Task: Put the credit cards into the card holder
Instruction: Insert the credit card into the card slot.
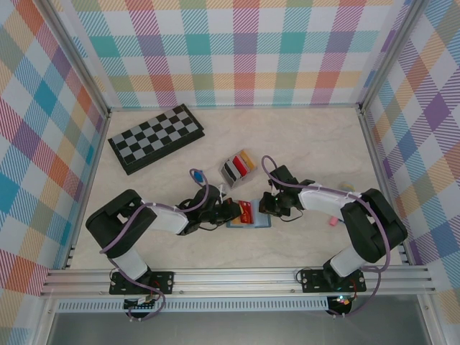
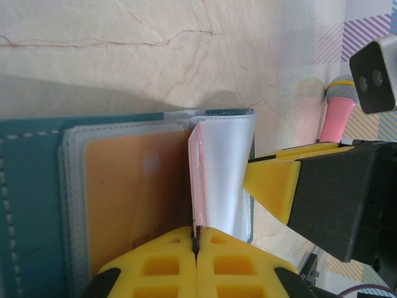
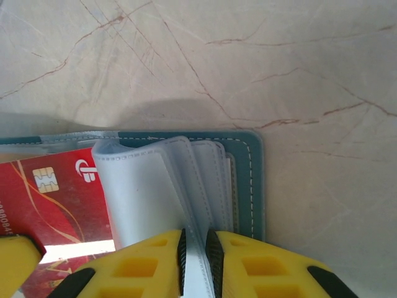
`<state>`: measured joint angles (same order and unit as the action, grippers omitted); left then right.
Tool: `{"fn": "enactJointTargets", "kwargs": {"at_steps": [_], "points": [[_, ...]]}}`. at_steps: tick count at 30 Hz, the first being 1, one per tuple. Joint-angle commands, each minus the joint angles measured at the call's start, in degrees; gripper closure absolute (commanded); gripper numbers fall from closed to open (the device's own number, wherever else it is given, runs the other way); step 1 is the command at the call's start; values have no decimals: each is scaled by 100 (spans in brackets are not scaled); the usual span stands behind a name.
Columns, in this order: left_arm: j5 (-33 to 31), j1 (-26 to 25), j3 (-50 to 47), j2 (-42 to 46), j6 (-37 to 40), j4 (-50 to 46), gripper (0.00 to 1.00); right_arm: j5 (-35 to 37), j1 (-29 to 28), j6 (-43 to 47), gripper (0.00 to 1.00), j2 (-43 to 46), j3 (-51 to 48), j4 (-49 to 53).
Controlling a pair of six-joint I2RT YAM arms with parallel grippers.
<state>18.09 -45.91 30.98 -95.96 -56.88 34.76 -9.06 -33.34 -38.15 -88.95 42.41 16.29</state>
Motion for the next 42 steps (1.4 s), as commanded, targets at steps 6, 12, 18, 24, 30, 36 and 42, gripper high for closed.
{"fn": "enactJointTargets", "kwargs": {"at_steps": [6, 12, 18, 24, 30, 36, 42], "points": [[-2, -187, -66, -28, -162, 334, 100, 467, 2, -73, 77, 10, -198, 377], [19, -197, -98, -124, -156, 321, 100, 751, 4, -76, 71, 397, -191, 691], [-68, -195, -223, -66, -183, 157, 100, 723, 3, -76, 70, 327, -275, 697], [60, -225, -99, -367, -370, 681, 100, 646, 3, -158, 70, 287, -338, 588], [141, -253, 57, -698, -529, 1023, 100, 634, 3, -176, 70, 238, -372, 542], [109, -262, 118, -801, -562, 1081, 99, 641, 4, -201, 70, 220, -394, 525], [-360, -270, -68, -533, -680, 673, 99, 713, 2, -228, 70, 273, -354, 602]]}}
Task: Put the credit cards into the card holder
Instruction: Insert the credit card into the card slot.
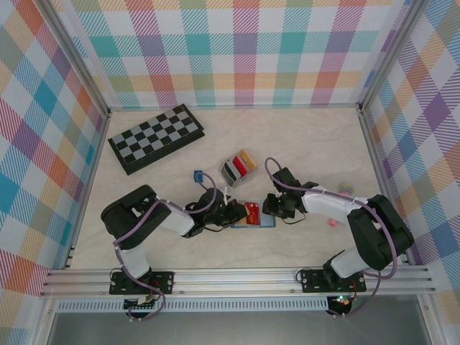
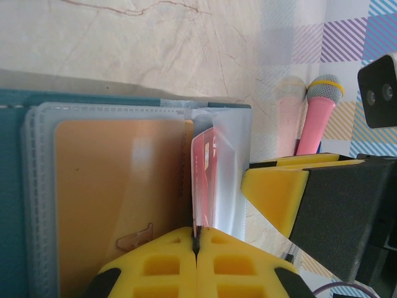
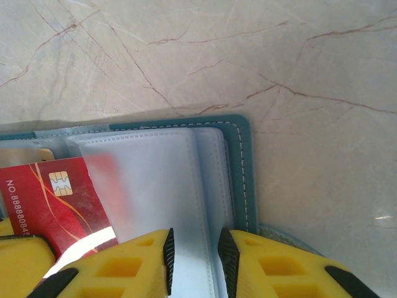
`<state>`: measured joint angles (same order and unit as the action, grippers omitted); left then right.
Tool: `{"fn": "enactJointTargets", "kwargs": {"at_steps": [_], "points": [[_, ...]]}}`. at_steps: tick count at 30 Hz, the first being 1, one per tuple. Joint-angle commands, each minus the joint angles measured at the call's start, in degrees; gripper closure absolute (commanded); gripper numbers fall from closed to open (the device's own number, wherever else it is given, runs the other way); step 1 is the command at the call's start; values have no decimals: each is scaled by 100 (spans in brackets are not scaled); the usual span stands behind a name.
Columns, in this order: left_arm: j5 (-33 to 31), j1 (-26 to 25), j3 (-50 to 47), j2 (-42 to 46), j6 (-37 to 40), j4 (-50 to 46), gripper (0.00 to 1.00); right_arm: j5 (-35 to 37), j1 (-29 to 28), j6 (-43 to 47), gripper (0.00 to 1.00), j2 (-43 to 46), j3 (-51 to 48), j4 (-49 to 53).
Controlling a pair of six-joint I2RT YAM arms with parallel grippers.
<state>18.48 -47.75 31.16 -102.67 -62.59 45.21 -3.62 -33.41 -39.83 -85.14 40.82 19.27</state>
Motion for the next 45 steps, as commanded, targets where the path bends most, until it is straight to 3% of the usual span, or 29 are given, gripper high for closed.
{"fn": "enactJointTargets", "kwargs": {"at_steps": [1, 8, 18, 36, 45], "points": [[-495, -88, -144, 203, -136, -444, 99, 168, 10, -64, 70, -105, -190, 293], [-941, -132, -261, 510, -237, -986, 99, 170, 10, -112, 70, -106, -196, 250], [-196, -210, 171, -232, -280, -272, 99, 124, 10, -99, 70, -160, -160, 208], [-348, -248, -91, 371, -104, -1211, 100, 216, 10, -68, 69, -191, -96, 273], [-238, -253, 198, 58, -48, -963, 99, 112, 10, -59, 70, -225, -72, 219]]}}
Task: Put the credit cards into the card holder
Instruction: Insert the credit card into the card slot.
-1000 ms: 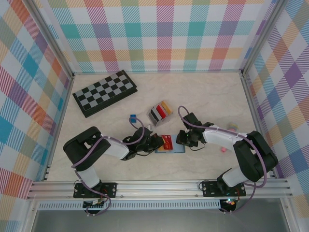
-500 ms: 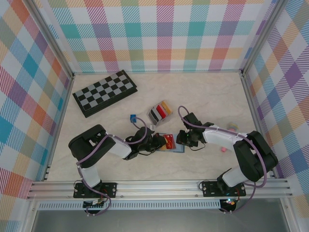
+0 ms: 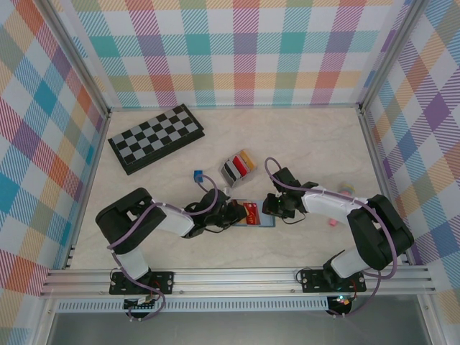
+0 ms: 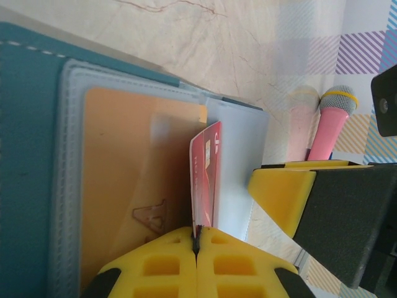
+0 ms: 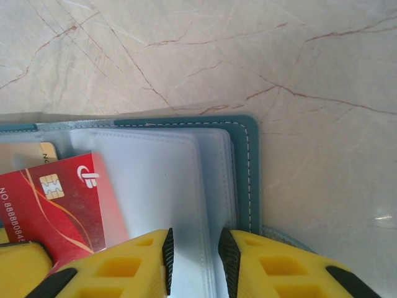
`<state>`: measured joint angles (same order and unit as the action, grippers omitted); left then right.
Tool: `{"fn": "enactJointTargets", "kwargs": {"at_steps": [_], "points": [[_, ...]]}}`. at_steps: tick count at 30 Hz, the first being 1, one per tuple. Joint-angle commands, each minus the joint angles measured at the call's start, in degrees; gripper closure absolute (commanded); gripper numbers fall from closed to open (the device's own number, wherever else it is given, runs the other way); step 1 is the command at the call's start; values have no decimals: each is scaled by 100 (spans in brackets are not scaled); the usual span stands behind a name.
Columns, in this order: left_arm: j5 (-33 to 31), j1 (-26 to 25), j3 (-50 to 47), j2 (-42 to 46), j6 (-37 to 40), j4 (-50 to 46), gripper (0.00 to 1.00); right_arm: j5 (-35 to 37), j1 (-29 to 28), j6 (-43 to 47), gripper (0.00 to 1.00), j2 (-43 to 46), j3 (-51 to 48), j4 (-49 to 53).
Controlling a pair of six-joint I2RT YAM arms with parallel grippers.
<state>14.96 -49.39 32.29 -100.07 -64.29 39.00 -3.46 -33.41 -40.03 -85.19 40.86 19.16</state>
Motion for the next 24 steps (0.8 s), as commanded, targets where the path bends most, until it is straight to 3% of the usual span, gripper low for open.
{"fn": "enactJointTargets", "kwargs": {"at_steps": [1, 11, 19, 24], "points": [[91, -89, 84, -248, 102, -232, 99, 85, 10, -40, 70, -214, -86, 220], [558, -89, 604, -689, 308, -190, 93, 37, 10, -67, 70, -160, -130, 197], [367, -89, 649, -395, 568, -898, 71, 156, 19, -66, 69, 91, -78, 370], [203, -89, 695, -152, 785, -1422, 71, 274, 19, -40, 68, 309, 5, 562]]}}
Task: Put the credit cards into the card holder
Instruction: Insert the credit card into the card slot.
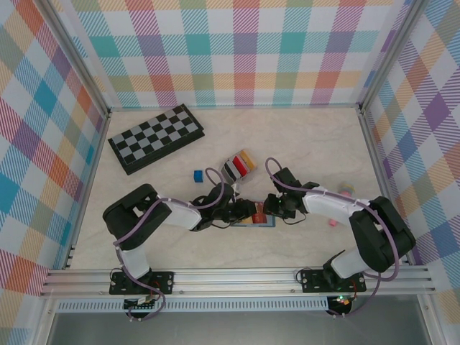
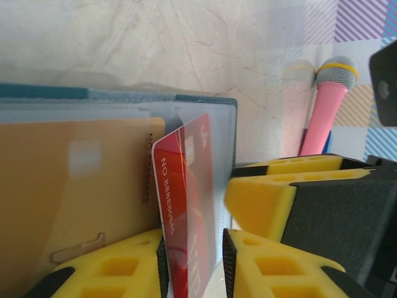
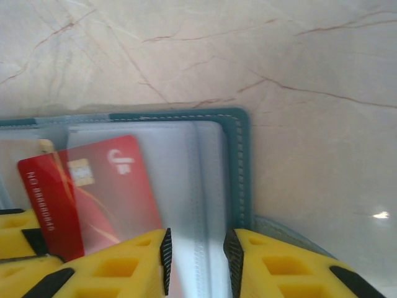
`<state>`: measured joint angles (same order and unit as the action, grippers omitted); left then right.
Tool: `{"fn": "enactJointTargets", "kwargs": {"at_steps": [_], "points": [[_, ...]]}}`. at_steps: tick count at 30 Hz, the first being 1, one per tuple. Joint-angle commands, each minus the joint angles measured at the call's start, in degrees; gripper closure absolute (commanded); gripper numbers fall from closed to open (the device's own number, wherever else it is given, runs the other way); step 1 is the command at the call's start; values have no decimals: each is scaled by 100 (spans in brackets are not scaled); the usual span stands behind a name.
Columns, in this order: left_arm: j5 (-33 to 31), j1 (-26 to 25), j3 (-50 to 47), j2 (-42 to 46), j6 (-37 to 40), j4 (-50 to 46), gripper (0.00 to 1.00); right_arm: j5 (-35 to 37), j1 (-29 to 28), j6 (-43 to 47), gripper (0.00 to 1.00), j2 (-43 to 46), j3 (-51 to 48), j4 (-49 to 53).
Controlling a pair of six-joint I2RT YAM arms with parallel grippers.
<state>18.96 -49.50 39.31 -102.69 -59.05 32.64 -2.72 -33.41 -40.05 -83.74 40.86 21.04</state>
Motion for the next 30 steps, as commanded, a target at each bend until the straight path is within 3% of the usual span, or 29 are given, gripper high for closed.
{"fn": "enactJointTargets", "kwargs": {"at_steps": [1, 17, 23, 30], "points": [[-223, -78, 14, 125, 275, -851, 71, 225, 19, -38, 68, 166, 18, 398], [-576, -78, 551, 232, 813, -2102, 78, 155, 32, 6, 77, -261, -4, 147], [-446, -78, 888, 97, 1191, -2431, 67, 141, 54, 13, 78, -289, 5, 95], [-393, -78, 1254, -142, 1411, -2593, 64, 122, 98, -18, 78, -282, -50, 54]]}}
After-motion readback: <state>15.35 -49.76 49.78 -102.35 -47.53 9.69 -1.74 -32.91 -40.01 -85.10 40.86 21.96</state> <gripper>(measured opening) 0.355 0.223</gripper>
